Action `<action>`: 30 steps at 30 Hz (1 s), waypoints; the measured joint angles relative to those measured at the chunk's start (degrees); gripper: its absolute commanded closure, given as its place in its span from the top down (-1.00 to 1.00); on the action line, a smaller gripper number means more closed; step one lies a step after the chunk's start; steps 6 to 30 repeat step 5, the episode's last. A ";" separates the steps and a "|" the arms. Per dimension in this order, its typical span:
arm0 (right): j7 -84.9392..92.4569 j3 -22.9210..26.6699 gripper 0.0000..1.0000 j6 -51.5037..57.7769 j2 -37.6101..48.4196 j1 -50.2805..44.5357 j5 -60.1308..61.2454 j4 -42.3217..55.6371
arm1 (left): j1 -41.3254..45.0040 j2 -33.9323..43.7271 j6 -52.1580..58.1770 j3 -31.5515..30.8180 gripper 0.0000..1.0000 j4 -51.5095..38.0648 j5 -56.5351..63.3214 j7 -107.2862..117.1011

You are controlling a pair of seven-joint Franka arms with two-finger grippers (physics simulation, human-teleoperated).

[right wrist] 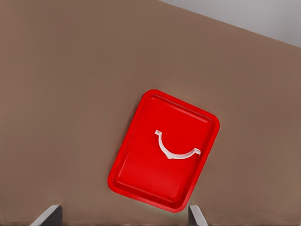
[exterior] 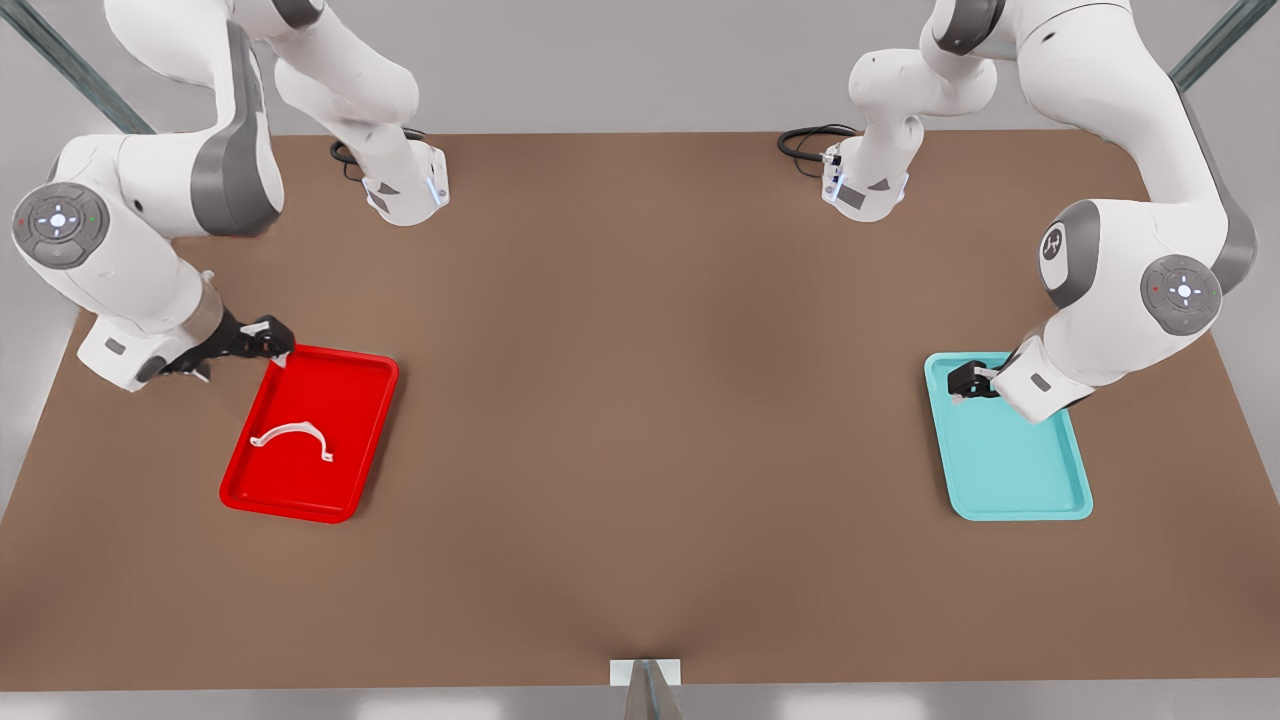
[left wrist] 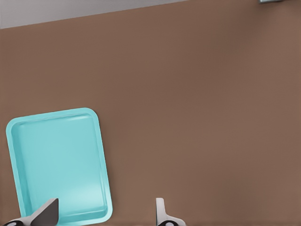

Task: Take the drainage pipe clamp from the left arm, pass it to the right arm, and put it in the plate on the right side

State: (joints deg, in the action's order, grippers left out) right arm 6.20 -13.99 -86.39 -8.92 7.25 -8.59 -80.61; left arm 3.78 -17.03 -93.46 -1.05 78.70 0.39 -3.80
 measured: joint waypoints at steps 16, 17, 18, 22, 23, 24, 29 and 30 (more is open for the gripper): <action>-2.23 7.44 1.00 -0.52 3.81 -4.39 6.67 -6.73 | 0.06 0.00 -0.04 0.00 1.00 -0.01 0.01 -0.28; -2.23 7.44 1.00 -0.52 3.81 -4.39 6.67 -6.73 | 0.06 0.00 -0.04 0.00 1.00 -0.01 0.01 -0.28; -2.23 7.44 1.00 -0.52 3.81 -4.39 6.67 -6.73 | 0.06 0.00 -0.04 0.00 1.00 -0.01 0.01 -0.28; -2.23 7.44 1.00 -0.52 3.81 -4.39 6.67 -6.73 | 0.06 0.00 -0.04 0.00 1.00 -0.01 0.01 -0.28; -2.23 7.44 1.00 -0.52 3.81 -4.39 6.67 -6.73 | 0.06 0.00 -0.04 0.00 1.00 -0.01 0.01 -0.28; -2.23 7.44 1.00 -0.52 3.81 -4.39 6.67 -6.73 | 0.06 0.00 -0.04 0.00 1.00 -0.01 0.01 -0.28; -2.23 7.44 1.00 -0.52 3.81 -4.39 6.67 -6.73 | 0.06 0.00 -0.04 0.00 1.00 -0.01 0.01 -0.28; -2.23 7.44 1.00 -0.52 3.81 -4.39 6.67 -6.73 | 0.06 0.00 -0.04 0.00 1.00 -0.01 0.01 -0.28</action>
